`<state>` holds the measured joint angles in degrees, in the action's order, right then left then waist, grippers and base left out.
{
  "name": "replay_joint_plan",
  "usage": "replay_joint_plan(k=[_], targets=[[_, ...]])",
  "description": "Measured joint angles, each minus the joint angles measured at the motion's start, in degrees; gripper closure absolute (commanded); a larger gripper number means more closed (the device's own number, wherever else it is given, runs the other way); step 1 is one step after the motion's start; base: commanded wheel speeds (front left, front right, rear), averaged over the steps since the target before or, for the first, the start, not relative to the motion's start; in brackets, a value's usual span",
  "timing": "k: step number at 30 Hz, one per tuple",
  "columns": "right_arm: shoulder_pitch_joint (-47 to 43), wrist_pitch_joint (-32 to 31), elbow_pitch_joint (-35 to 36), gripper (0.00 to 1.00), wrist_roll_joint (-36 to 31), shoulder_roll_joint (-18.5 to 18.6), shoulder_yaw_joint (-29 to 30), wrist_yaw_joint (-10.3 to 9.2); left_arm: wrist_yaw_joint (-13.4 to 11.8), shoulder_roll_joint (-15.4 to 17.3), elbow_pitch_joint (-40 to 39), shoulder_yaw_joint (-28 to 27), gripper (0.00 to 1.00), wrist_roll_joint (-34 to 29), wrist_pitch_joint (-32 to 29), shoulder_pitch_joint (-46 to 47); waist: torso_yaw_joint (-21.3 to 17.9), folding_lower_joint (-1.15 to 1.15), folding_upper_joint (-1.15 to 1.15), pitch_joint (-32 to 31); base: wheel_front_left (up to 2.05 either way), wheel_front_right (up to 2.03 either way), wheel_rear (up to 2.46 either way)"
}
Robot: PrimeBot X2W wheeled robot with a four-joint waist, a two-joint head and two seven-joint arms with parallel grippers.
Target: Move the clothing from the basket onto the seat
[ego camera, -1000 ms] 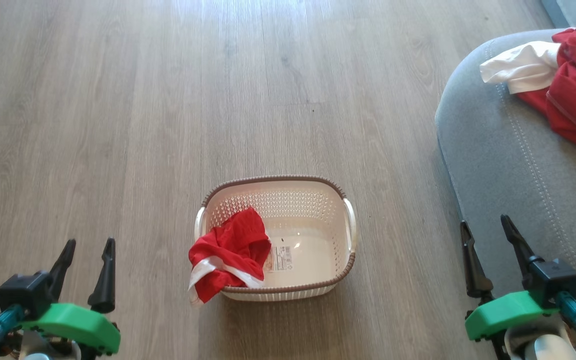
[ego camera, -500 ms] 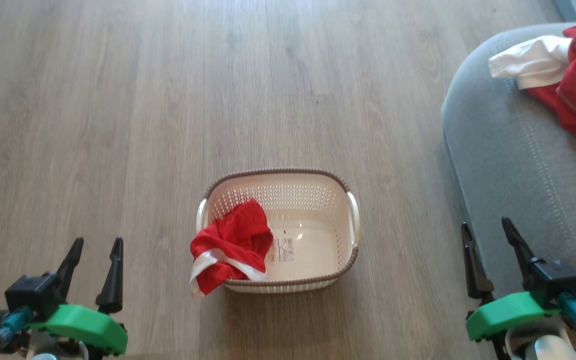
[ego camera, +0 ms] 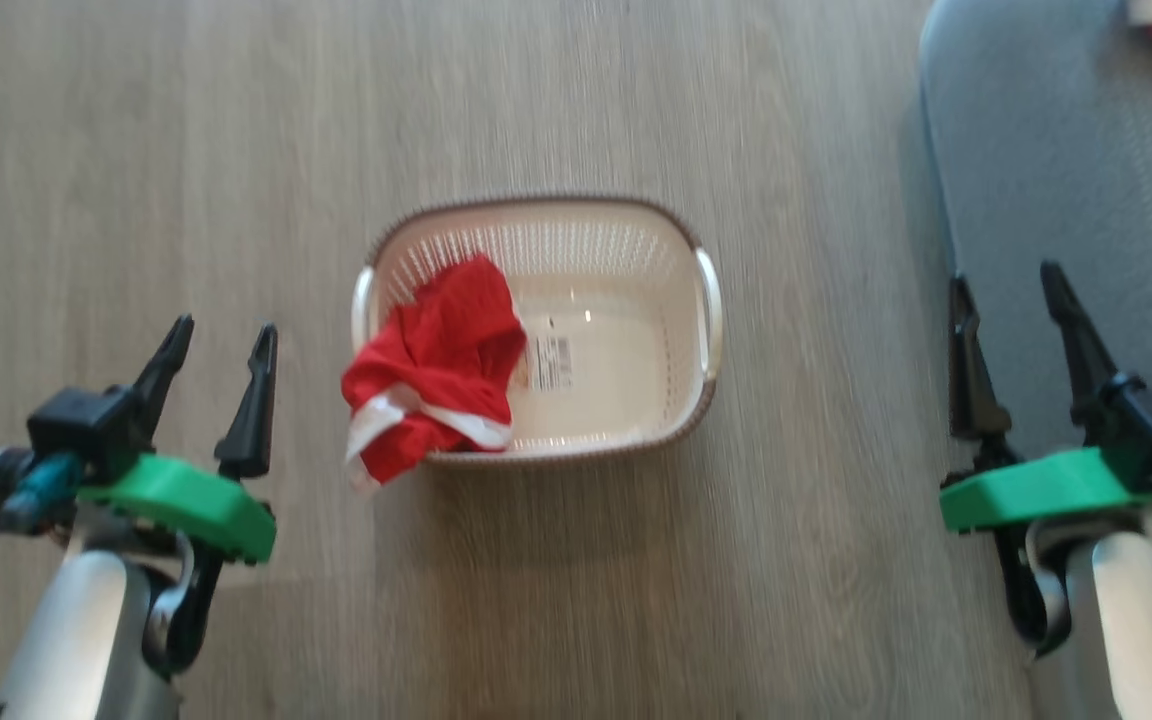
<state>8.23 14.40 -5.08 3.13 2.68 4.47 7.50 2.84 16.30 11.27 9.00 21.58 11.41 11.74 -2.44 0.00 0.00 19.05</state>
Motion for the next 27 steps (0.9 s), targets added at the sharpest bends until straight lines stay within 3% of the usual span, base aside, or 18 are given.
replay_joint_plan(k=[15, 27], targets=[[8.18, 0.07, 1.04, 0.0, 3.27, 0.02, -2.09, 0.0, 0.55, 0.62, 12.34, 4.91, 0.0, -3.52, -9.85, 15.92, -4.55, 0.01, 0.0, 16.11, 0.0, 0.0, 0.0], [11.2, 0.07, 1.02, 0.0, 5.87, 0.02, -3.91, 0.0, -0.71, 1.96, 23.96, 6.67, 0.0, -6.13, -14.85, 24.23, -8.46, 0.0, 0.0, 22.67, 0.0, 0.0, 0.0]])
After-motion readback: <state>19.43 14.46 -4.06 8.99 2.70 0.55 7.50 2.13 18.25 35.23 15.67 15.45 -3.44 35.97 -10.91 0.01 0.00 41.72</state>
